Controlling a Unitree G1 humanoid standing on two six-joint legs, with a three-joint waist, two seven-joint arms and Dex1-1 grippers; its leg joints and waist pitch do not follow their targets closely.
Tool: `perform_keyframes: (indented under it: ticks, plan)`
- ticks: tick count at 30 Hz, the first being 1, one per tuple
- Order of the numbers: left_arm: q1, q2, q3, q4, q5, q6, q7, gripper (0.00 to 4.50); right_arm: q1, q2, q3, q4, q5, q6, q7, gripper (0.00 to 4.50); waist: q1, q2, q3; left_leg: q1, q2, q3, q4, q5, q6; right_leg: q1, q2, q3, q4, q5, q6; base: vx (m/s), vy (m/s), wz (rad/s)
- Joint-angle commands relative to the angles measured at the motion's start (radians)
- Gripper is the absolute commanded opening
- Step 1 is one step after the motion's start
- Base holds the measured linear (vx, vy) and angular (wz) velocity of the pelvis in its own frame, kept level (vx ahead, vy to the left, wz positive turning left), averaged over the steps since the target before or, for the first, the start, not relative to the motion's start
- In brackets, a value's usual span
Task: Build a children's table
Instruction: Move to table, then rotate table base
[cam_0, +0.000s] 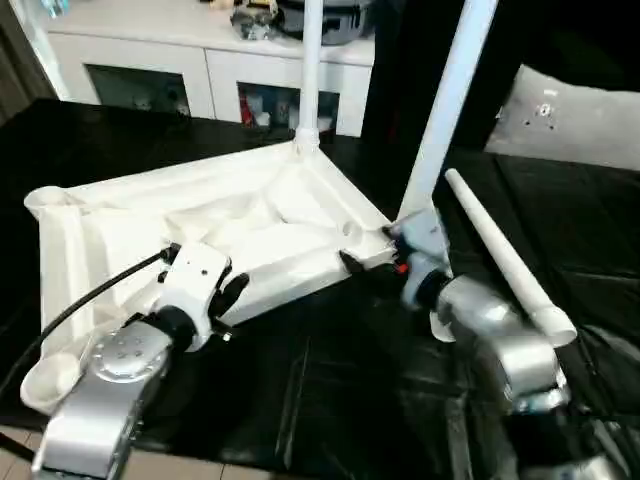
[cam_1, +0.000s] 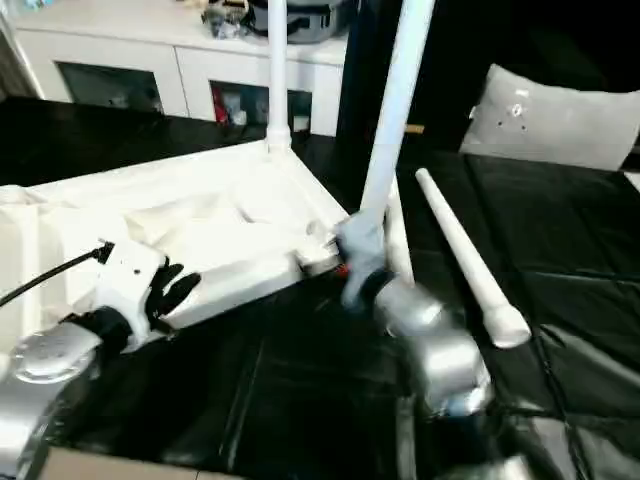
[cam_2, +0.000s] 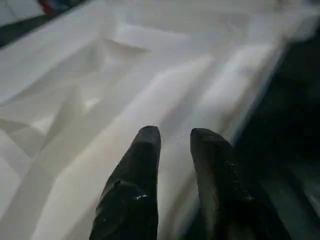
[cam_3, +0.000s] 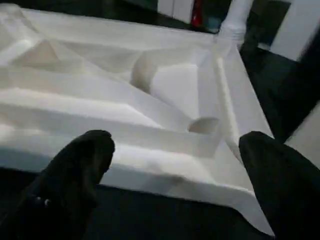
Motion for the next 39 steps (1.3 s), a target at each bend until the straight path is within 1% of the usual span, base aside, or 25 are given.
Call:
perform_keyframes:
  ticks: [1, 2, 5, 6, 7, 8, 12, 14, 15, 16, 17, 18, 21, 23, 24, 25, 28, 31, 32, 33, 34, 35, 36, 37, 39]
  plan:
    - [-0.011, 0.035, 0.012, -0.021, -0.022, 0.029, -0.047, 1.31, -0.075, -0.037, -0.028, 0.114, -0.006, -0.032, 0.038, 4.5, 0.001, 0.007, -0.034, 0.009, 0.07, -0.007, -0.098, -0.148, -0.011, 0.035, -0.086, 0.052, -0.082, -0.073, -0.255, -0.082, -0.031, 0.02]
    - [-0.013, 0.044, 0.015, -0.023, -0.026, 0.034, -0.056, 1.31, -0.1, -0.049, -0.031, 0.155, -0.008, -0.05, 0.048, 4.5, -0.001, 0.006, -0.032, 0.009, 0.07, -0.002, -0.1, -0.173, -0.01, 0.029, -0.085, 0.05, -0.086, -0.127, -0.256, -0.114, -0.044, 0.04]
    - [-0.013, 0.063, 0.021, -0.039, -0.048, 0.051, -0.083, 1.31, -0.167, -0.073, -0.039, 0.277, -0.01, -0.101, 0.092, 4.5, 0.003, 0.007, -0.031, 0.006, 0.075, 0.006, -0.1, -0.168, -0.009, 0.022, -0.084, 0.05, -0.089, -0.143, -0.255, -0.04, -0.017, 0.02]
    - [-0.012, 0.071, 0.023, -0.049, -0.058, 0.057, -0.097, 1.31, -0.202, -0.085, -0.039, 0.344, -0.016, -0.132, 0.116, 4.5, 0.004, -0.001, -0.033, 0.006, 0.077, 0.009, -0.099, -0.164, -0.006, 0.021, -0.085, 0.049, -0.087, -0.137, -0.256, 0.0, 0.0, 0.0]
    - [-0.01, 0.075, 0.024, -0.058, -0.065, 0.064, -0.102, 1.31, -0.234, -0.09, -0.042, 0.405, -0.015, -0.159, 0.147, 4.5, 0.002, 0.001, -0.035, 0.0, 0.076, 0.01, -0.099, -0.139, 0.0, 0.025, -0.084, 0.046, -0.082, -0.117, -0.264, 0.0, 0.0, 0.0]
    - [-0.006, 0.076, 0.027, -0.07, -0.071, 0.074, -0.103, 1.31, -0.28, -0.095, -0.043, 0.49, -0.017, -0.209, 0.183, 4.5, 0.003, -0.005, -0.037, 0.0, 0.078, 0.015, -0.097, -0.127, 0.007, 0.022, -0.084, 0.045, -0.082, -0.098, -0.275, 0.0, 0.0, 0.0]
    - [0.007, 0.084, 0.032, -0.091, -0.08, 0.088, -0.101, 1.31, -0.373, -0.092, -0.042, 0.656, -0.024, -0.298, 0.247, 4.5, 0.006, -0.002, -0.043, -0.006, 0.081, 0.023, -0.091, -0.057, 0.028, 0.022, -0.082, 0.043, -0.07, -0.002, -0.298, 0.0, 0.0, 0.0]
    - [0.01, 0.09, 0.035, -0.096, -0.081, 0.09, -0.104, 1.31, -0.4, -0.09, -0.04, 0.71, -0.033, -0.335, 0.249, 4.5, 0.011, -0.002, -0.056, -0.01, 0.078, 0.024, -0.082, 0.046, 0.061, 0.027, -0.079, 0.041, -0.057, 0.133, -0.309, 0.0, 0.0, 0.0]
    - [0.018, 0.097, 0.047, -0.108, -0.084, 0.099, -0.104, 1.31, -0.459, -0.08, -0.05, 0.821, -0.052, -0.403, 0.203, 4.5, 0.016, 0.004, -0.059, -0.01, 0.078, 0.023, -0.078, 0.08, 0.072, 0.024, -0.081, 0.041, -0.05, 0.182, -0.316, 0.0, 0.0, 0.0]
    - [0.018, 0.097, 0.047, -0.108, -0.084, 0.099, -0.104, 1.31, -0.459, -0.08, -0.05, 0.821, -0.052, -0.403, 0.203, 4.5, 0.013, 0.001, -0.058, -0.014, 0.076, 0.026, -0.079, 0.094, 0.086, 0.021, -0.077, 0.037, -0.051, 0.214, -0.332, 0.0, 0.0, 0.0]
    - [0.022, 0.098, 0.055, -0.115, -0.084, 0.105, -0.099, 1.31, -0.5, -0.073, -0.068, 0.901, -0.061, -0.455, 0.14, 4.5, 0.016, 0.0, -0.058, -0.015, 0.079, 0.028, -0.076, 0.1, 0.1, 0.019, -0.078, 0.039, -0.047, 0.233, -0.339, 0.0, 0.0, 0.0]
    - [0.025, 0.097, 0.065, -0.12, -0.085, 0.11, -0.095, 1.31, -0.53, -0.068, -0.082, 0.96, -0.071, -0.491, 0.074, 4.5, 0.018, 0.011, -0.056, -0.016, 0.078, 0.026, -0.076, 0.106, 0.103, 0.016, -0.079, 0.038, -0.045, 0.238, -0.345, 0.0, 0.0, 0.0]
    - [0.02, 0.1, 0.076, -0.113, -0.077, 0.11, -0.072, 1.31, -0.577, -0.069, -0.077, 1.073, -0.116, -0.585, -0.046, 4.5, 0.03, 0.008, -0.05, -0.015, 0.079, 0.032, -0.078, 0.077, 0.094, 0.008, -0.074, 0.036, -0.05, 0.2, -0.345, 0.0, 0.0, 0.0]
    - [0.008, 0.095, 0.084, -0.101, -0.073, 0.113, -0.055, 1.31, -0.578, -0.063, -0.089, 1.074, -0.103, -0.594, -0.02, 4.5, 0.039, 0.011, -0.046, -0.009, 0.084, 0.034, -0.082, 0.006, 0.076, 0.005, -0.073, 0.037, -0.053, 0.143, -0.329, 0.0, 0.0, 0.0]
    - [-0.003, 0.086, 0.094, -0.089, -0.076, 0.116, -0.045, 1.31, -0.572, -0.054, -0.102, 1.058, -0.08, -0.591, 0.022, 4.5, 0.039, 0.004, -0.046, -0.011, 0.085, 0.036, -0.083, -0.002, 0.073, 0.007, -0.072, 0.037, -0.055, 0.135, -0.323, 0.0, 0.0, 0.0]
    - [-0.014, 0.077, 0.102, -0.077, -0.074, 0.117, -0.032, 1.31, -0.562, -0.046, -0.111, 1.036, -0.061, -0.589, 0.066, 4.5, 0.041, 0.007, -0.049, -0.009, 0.085, 0.036, -0.084, -0.015, 0.067, 0.009, -0.072, 0.038, -0.053, 0.126, -0.314, 0.0, 0.0, 0.0]
    - [-0.033, 0.066, 0.112, -0.051, -0.058, 0.117, -0.001, 1.31, -0.54, -0.035, -0.117, 1.004, -0.039, -0.605, 0.123, 4.5, 0.042, 0.001, -0.052, -0.013, 0.086, 0.037, -0.084, 0.002, 0.07, 0.011, -0.076, 0.039, -0.052, 0.14, -0.301, 0.0, 0.0, 0.0]
    - [-0.067, 0.053, 0.148, 0.0, -0.024, 0.122, 0.057, 1.31, -0.474, -0.011, -0.117, 0.915, -0.012, -0.596, 0.17, 4.5, 0.039, 0.005, -0.053, -0.013, 0.086, 0.038, -0.083, 0.012, 0.076, 0.009, -0.076, 0.04, -0.052, 0.147, -0.3, 0.0, 0.0, 0.0]
    - [-0.071, 0.055, 0.155, 0.008, -0.022, 0.123, 0.064, 1.67, -0.462, -0.005, -0.115, 0.901, -0.009, -0.597, 0.173, 4.5, 0.039, 0.004, -0.055, -0.013, 0.087, 0.039, -0.082, 0.024, 0.077, 0.01, -0.074, 0.04, -0.052, 0.16, -0.294, 0.0, 0.0, 0.0]
    - [-0.074, 0.059, 0.162, 0.015, -0.021, 0.127, 0.067, 1.67, -0.444, 0.0, -0.111, 0.875, -0.002, -0.588, 0.176, 4.5, 0.037, 0.006, -0.056, -0.012, 0.087, 0.037, -0.083, 0.031, 0.077, 0.01, -0.074, 0.039, -0.051, 0.166, -0.296, 0.0, 0.0, 0.0]
    - [-0.081, 0.067, 0.17, 0.028, -0.021, 0.134, 0.071, 1.67, -0.413, 0.009, -0.106, 0.824, 0.003, -0.569, 0.18, 4.5, 0.037, 0.005, -0.055, -0.013, 0.085, 0.039, -0.082, 0.036, 0.078, 0.009, -0.072, 0.039, -0.053, 0.168, -0.297, 0.0, 0.0, 0.0]
    - [-0.086, 0.079, 0.173, 0.038, -0.015, 0.14, 0.074, 1.71, -0.379, 0.017, -0.101, 0.768, 0.008, -0.539, 0.172, 4.5, 0.037, 0.01, -0.055, -0.012, 0.086, 0.038, -0.083, 0.033, 0.076, 0.008, -0.074, 0.039, -0.052, 0.162, -0.297, 0.0, 0.0, 0.0]
    - [-0.086, 0.079, 0.173, 0.038, -0.015, 0.14, 0.074, 1.82, -0.379, 0.017, -0.101, 0.768, 0.008, -0.539, 0.172, 4.5, 0.039, 0.009, -0.054, -0.01, 0.086, 0.039, -0.085, 0.025, 0.075, 0.007, -0.072, 0.038, -0.056, 0.152, -0.292, 0.0, 0.0, 0.0]
    - [-0.098, 0.105, 0.167, 0.068, 0.01, 0.137, 0.085, 1.99, -0.324, 0.031, -0.091, 0.672, 0.013, -0.485, 0.153, 4.5, 0.036, 0.007, -0.055, -0.011, 0.087, 0.039, -0.084, 0.023, 0.072, 0.007, -0.072, 0.039, -0.054, 0.149, -0.292, 0.0, 0.0, 0.0]
    - [-0.12, 0.147, 0.159, 0.128, 0.05, 0.13, 0.101, 2.11, -0.225, 0.052, -0.062, 0.505, 0.014, -0.388, 0.122, 4.5, 0.035, 0.005, -0.047, -0.011, 0.084, 0.037, -0.091, 0.023, 0.064, 0.006, -0.065, 0.04, -0.06, 0.138, -0.256, 0.0, 0.0, 0.0]
